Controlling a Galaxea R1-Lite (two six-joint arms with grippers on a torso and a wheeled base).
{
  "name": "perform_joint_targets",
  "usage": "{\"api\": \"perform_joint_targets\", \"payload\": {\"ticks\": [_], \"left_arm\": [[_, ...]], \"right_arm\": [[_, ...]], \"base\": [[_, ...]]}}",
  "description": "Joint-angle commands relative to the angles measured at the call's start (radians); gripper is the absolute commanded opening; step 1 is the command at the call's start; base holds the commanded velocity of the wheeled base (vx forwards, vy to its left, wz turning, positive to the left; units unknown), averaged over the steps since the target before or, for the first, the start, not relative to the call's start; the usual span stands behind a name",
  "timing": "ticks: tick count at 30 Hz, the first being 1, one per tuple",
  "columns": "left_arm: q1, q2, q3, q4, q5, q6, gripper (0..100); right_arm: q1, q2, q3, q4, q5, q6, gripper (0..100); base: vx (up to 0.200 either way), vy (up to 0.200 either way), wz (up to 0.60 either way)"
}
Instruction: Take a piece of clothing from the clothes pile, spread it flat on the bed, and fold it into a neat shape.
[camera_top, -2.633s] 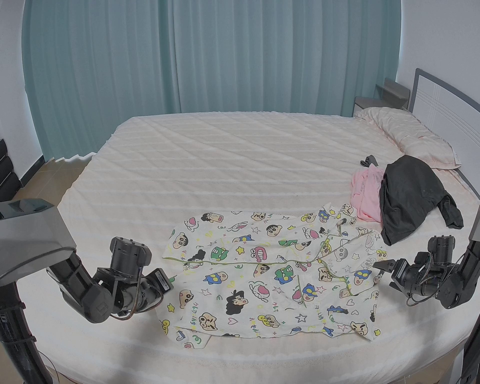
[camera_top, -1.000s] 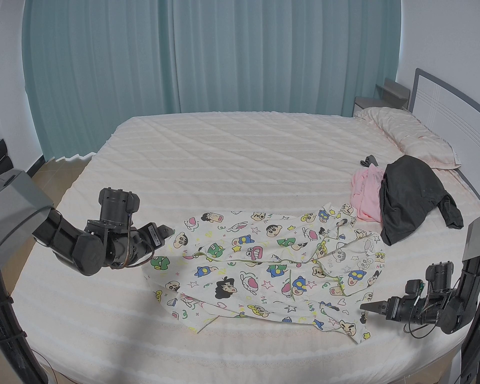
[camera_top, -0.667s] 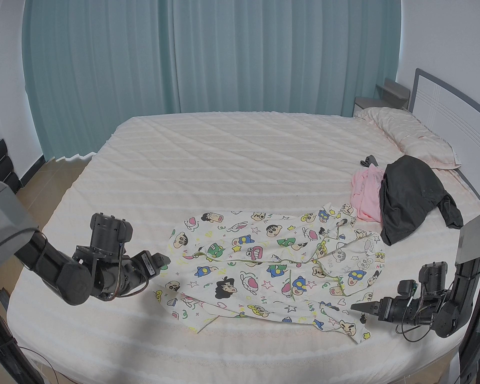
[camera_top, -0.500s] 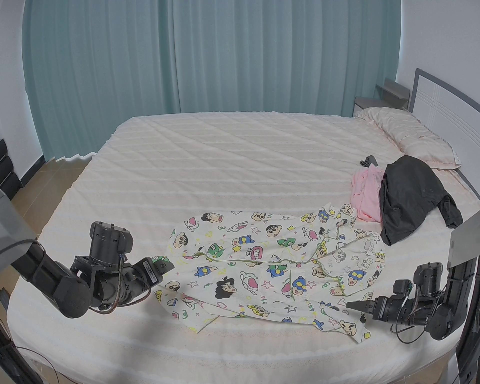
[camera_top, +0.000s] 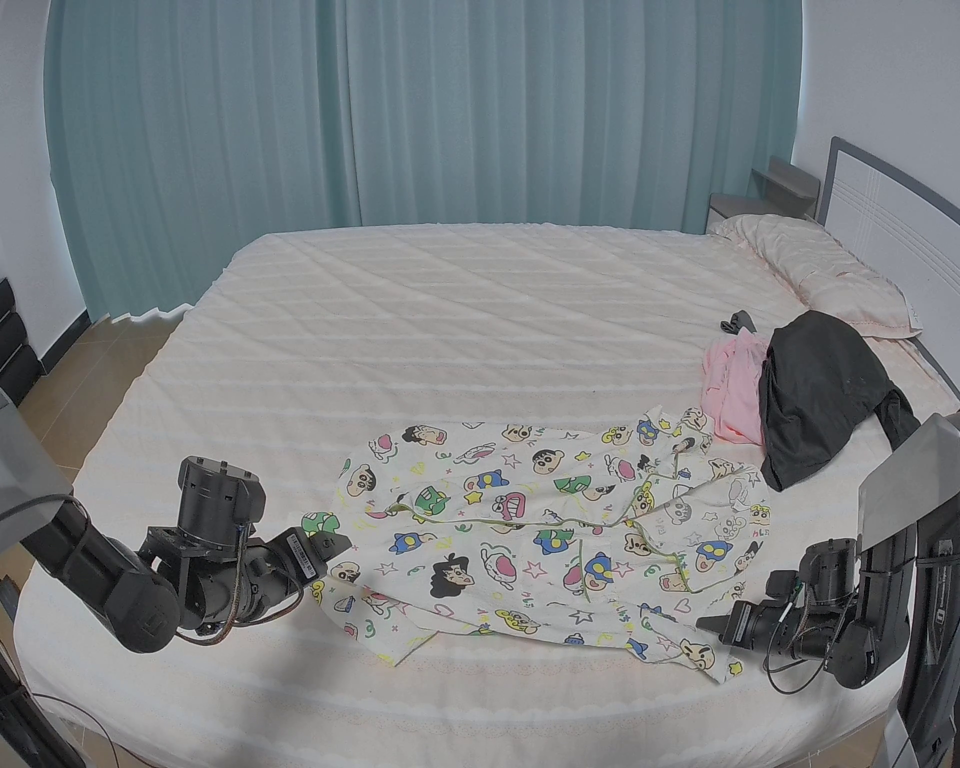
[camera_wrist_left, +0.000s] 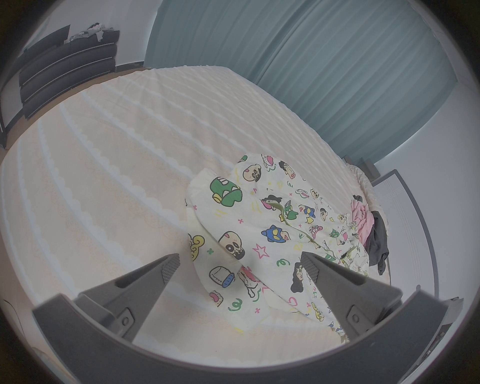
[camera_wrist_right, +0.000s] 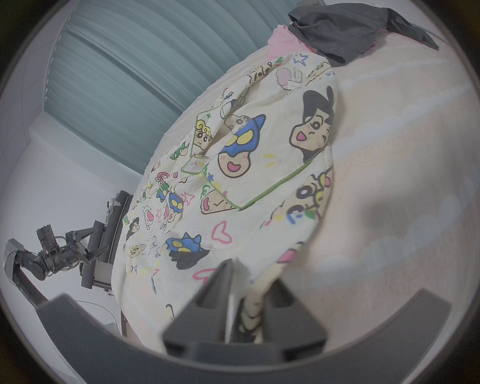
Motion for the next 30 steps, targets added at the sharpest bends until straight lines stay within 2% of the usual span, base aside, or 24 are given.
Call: {"api": "perform_joint_targets", "payload": {"ticks": [1, 4, 9, 12, 14, 23, 24, 26, 30], "left_arm": [[-0.002, 0.009, 0.002, 0.0, 0.001, -0.002, 100], [-0.002, 0.012, 0.008, 0.0, 0.0, -0.002, 100], [-0.007, 0.025, 0.008, 0.0, 0.001, 0.0, 100], [-0.007, 0.025, 0.01, 0.0, 0.001, -0.002, 100], [-0.01, 0.025, 0.01, 0.0, 0.001, 0.0, 100], [-0.01, 0.046, 0.008, -0.002, 0.001, 0.0, 100], [-0.01, 0.046, 0.008, -0.002, 0.001, 0.0, 100], [-0.01, 0.046, 0.008, -0.002, 0.001, -0.002, 100], [-0.01, 0.046, 0.01, -0.002, 0.001, -0.002, 100]], "right_arm": [[-0.016, 0.001, -0.019, -0.006, -0.003, 0.013, 0], [-0.044, -0.029, -0.014, -0.008, -0.001, 0.019, 0], [-0.153, -0.157, -0.066, -0.006, 0.0, 0.102, 0], [-0.213, -0.144, -0.137, -0.006, -0.001, 0.148, 0], [-0.237, -0.112, -0.16, -0.006, 0.0, 0.148, 0], [-0.237, 0.014, -0.258, -0.006, -0.004, 0.144, 0], [-0.237, 0.014, -0.258, -0.006, -0.004, 0.144, 100], [-0.243, 0.0, -0.255, -0.006, -0.004, 0.145, 100], [-0.303, -0.094, -0.2, -0.001, 0.011, 0.127, 100]], "base": [[0.0, 0.0, 0.0], [0.0, 0.0, 0.0], [0.0, 0.0, 0.0], [0.0, 0.0, 0.0], [0.0, 0.0, 0.0], [0.0, 0.0, 0.0], [0.0, 0.0, 0.0], [0.0, 0.0, 0.0], [0.0, 0.0, 0.0]]}}
